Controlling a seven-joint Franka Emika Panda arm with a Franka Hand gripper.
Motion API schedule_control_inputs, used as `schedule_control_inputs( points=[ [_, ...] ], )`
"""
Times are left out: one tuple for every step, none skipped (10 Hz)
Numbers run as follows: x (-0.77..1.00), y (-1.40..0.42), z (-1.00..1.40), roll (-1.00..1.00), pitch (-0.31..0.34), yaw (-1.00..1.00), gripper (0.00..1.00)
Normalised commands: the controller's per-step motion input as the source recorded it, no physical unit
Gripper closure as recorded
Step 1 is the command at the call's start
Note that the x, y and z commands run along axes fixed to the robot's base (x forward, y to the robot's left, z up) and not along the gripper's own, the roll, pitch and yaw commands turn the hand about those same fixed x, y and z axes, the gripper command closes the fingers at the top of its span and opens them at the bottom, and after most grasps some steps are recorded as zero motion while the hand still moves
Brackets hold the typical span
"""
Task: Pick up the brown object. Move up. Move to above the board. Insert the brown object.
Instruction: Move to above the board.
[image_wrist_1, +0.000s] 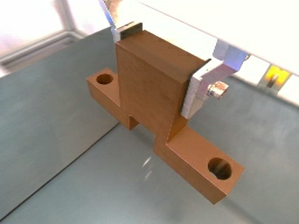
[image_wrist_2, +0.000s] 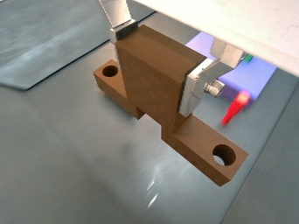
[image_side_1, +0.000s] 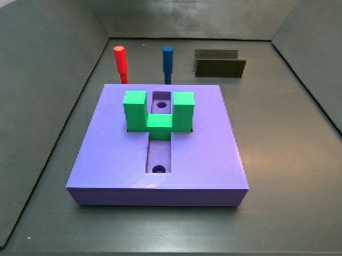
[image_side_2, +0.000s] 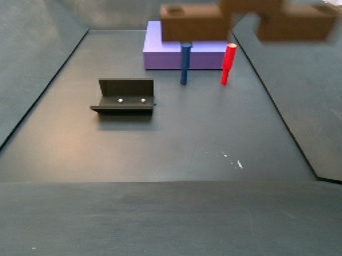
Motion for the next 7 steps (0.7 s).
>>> schedule_control_inputs(
  points=[
    [0.13,-1.4,0.12,-0.01,0.089,0.09,1.0],
    [0.12,-1.4,0.12,-0.04,0.013,0.03,1.0],
    [0.12,-1.4,0.12,-0.01,0.021,0.03,1.0],
    [0.12,-1.4,0.13,0.0,0.026,0.02,1.0],
    [0.12,-1.4,0.13,-0.02,0.027,0.01,1.0],
    [0.12,-1.4,0.14,-0.01,0.029,0.01,1.0],
    [0.13,-1.4,0.15,-0.01,0.052,0.01,1.0]
  ],
)
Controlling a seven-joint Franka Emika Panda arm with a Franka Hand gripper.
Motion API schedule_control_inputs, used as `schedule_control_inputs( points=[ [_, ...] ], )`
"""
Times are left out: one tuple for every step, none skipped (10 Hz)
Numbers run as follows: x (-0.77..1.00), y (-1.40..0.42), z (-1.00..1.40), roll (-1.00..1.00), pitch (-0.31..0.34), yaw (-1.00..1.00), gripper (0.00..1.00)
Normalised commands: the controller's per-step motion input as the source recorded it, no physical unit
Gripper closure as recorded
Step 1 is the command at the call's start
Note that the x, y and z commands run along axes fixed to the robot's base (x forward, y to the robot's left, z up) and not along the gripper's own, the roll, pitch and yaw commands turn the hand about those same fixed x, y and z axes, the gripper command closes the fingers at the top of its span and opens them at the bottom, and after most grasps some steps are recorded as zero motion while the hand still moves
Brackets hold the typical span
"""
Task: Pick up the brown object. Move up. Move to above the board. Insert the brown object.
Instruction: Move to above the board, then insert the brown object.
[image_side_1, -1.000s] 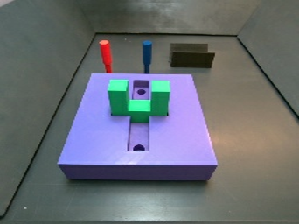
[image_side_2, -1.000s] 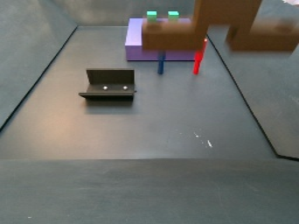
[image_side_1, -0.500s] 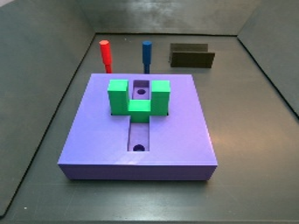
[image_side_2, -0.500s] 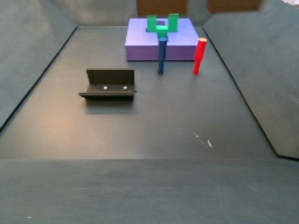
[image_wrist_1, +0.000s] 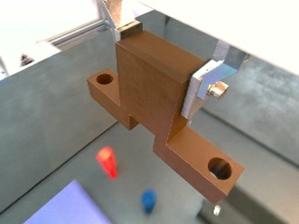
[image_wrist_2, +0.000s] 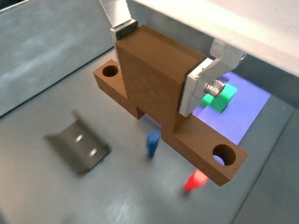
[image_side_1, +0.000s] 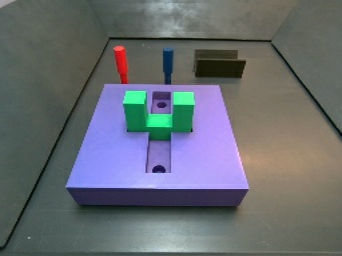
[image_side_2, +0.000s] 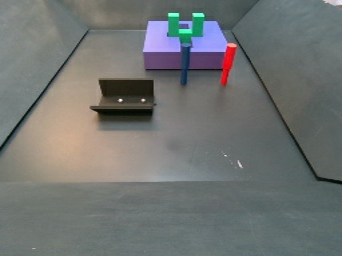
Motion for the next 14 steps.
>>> schedule_control_inputs(
  points=[
    [0.13,-1.4,0.15,0.01,0.071,0.01,1.0],
    [0.15,-1.4,0.15,0.01,0.097,0.01,1.0],
    [0.17,-1.4,0.16,-0.01,0.117,0.0,1.0],
    [0.21,-1.4,0.17,0.01,0.148,0.01,1.0],
    [0.19,-0.92,0.12,0.02,0.174,0.01,1.0],
    [0.15,-0.52,0.08,0.02,0.172,0.01,1.0],
    [0.11,-0.31,0.06,0.02,0.137,0.01,1.0],
    [0.06,-0.21,0.05,0.02,0.099,0.01,1.0],
    [-0.02,0.0,-0.02,0.0,0.0,0.0,1.0],
    [0.0,0.0,-0.01,0.0,-0.011,-0.1,1.0],
    [-0.03,0.0,0.0,-0.02,-0.063,-0.2,1.0],
    [0.0,0.0,0.0,-0.05,-0.104,-0.28,1.0],
    [0.0,0.0,-0.02,-0.04,-0.107,-0.35,1.0],
    [0.0,0.0,-0.03,-0.02,-0.094,-0.39,1.0]
  ],
)
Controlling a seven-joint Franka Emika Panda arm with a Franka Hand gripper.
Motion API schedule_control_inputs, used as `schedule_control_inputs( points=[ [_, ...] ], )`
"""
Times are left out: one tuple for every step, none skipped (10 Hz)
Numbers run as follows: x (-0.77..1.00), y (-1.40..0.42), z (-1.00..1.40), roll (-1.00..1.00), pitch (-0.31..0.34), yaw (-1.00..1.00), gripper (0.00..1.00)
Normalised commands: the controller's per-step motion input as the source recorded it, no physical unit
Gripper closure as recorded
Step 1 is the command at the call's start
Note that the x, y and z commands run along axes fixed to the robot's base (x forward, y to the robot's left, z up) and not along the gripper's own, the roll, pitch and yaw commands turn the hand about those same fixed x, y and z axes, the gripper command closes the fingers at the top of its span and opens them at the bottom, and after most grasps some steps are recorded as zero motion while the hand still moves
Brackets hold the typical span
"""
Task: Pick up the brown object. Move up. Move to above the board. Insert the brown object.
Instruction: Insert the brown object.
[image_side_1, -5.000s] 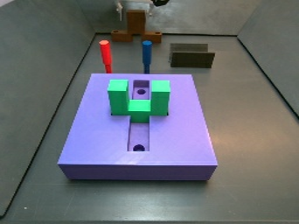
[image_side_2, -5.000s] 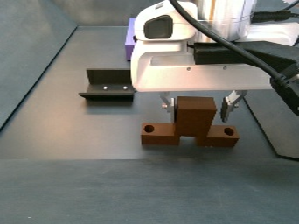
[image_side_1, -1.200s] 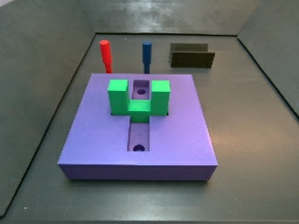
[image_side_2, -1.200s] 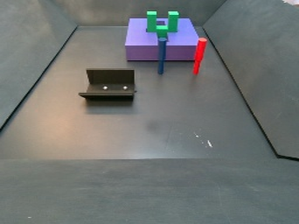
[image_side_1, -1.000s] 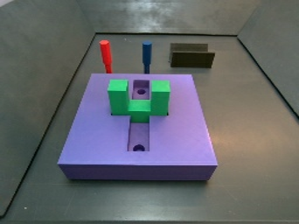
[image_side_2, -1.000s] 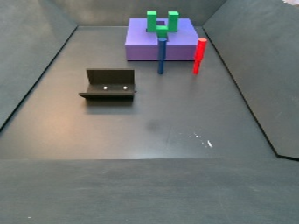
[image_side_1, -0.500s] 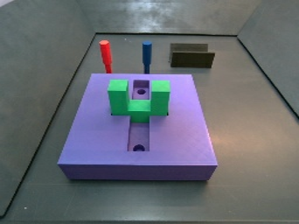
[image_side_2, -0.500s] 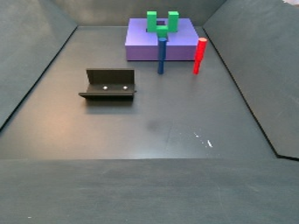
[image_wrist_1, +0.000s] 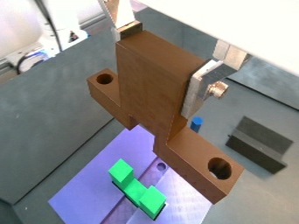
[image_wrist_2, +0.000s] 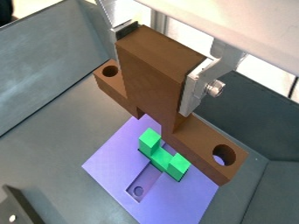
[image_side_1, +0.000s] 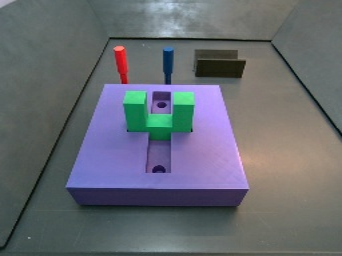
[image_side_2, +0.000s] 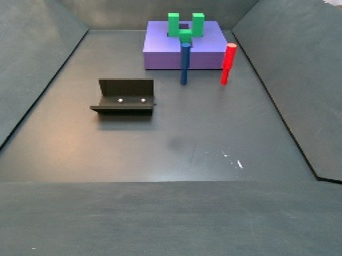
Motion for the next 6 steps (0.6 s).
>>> schedule_control_inputs(
  points=[
    [0.01,0.0,-0.02,0.0,-0.084,-0.45,1.0],
    [0.0,0.0,0.0,0.0,-0.077,-0.52,1.0],
    [-0.14,0.0,0.0,-0.07,-0.174,-0.68,1.0],
    [-0.09,0.0,0.02,-0.09,-0.211,-0.7,1.0],
    [0.0,0.0,0.0,-0.05,-0.191,-0.72,1.0],
    [0.0,0.0,0.0,-0.03,-0.173,-0.73,1.0]
  ],
)
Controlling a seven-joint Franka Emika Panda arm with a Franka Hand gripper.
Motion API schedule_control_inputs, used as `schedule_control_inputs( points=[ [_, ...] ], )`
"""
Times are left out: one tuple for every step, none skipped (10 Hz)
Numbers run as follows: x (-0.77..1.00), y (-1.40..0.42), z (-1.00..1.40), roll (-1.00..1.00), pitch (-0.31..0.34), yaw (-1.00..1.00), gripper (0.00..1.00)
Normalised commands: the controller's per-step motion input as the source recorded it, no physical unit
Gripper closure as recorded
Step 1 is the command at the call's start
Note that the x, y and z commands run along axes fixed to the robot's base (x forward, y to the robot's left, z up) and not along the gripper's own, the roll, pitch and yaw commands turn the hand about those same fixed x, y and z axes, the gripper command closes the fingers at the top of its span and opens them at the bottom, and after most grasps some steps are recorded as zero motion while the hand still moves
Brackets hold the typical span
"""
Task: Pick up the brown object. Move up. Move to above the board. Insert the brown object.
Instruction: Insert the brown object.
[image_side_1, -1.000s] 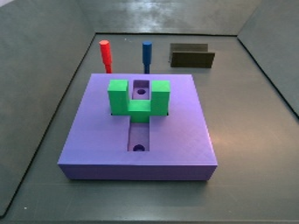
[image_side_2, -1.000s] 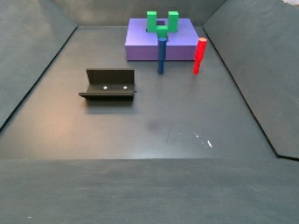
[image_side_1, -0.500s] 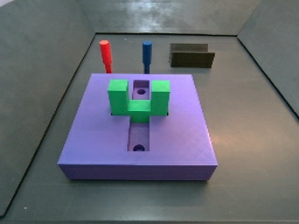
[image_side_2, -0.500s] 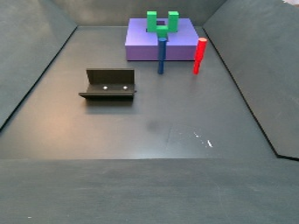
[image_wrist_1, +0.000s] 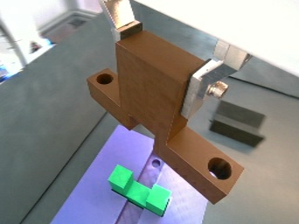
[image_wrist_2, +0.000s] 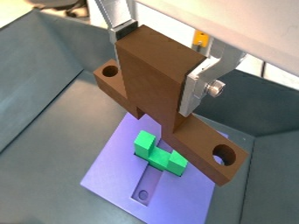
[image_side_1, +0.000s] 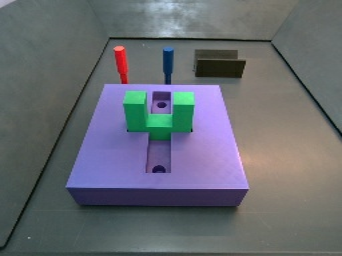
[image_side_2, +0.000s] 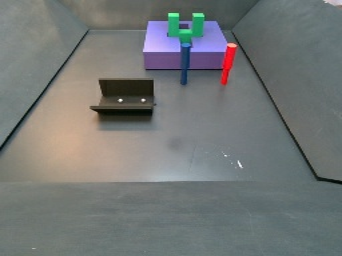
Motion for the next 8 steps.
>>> schedule_control_inputs(
  points=[
    [0.0,0.0,0.04,-0.13,-0.206,-0.62,1.0],
    [0.0,0.0,0.06,-0.12,-0.231,-0.59,1.0],
    [0.0,-0.06,0.03,-0.06,-0.264,-0.63,1.0],
    [0.06,-0.13,0.0,0.0,-0.264,-0.71,1.0],
    [0.1,-0.13,-0.09,0.03,-0.266,-0.77,1.0],
    [0.08,0.0,-0.19,0.11,-0.241,-0.88,1.0],
    [0.12,-0.01,-0.24,0.24,-0.161,-0.9,1.0],
    [0.15,-0.06,-0.34,0.35,-0.113,-0.89,1.0]
  ],
)
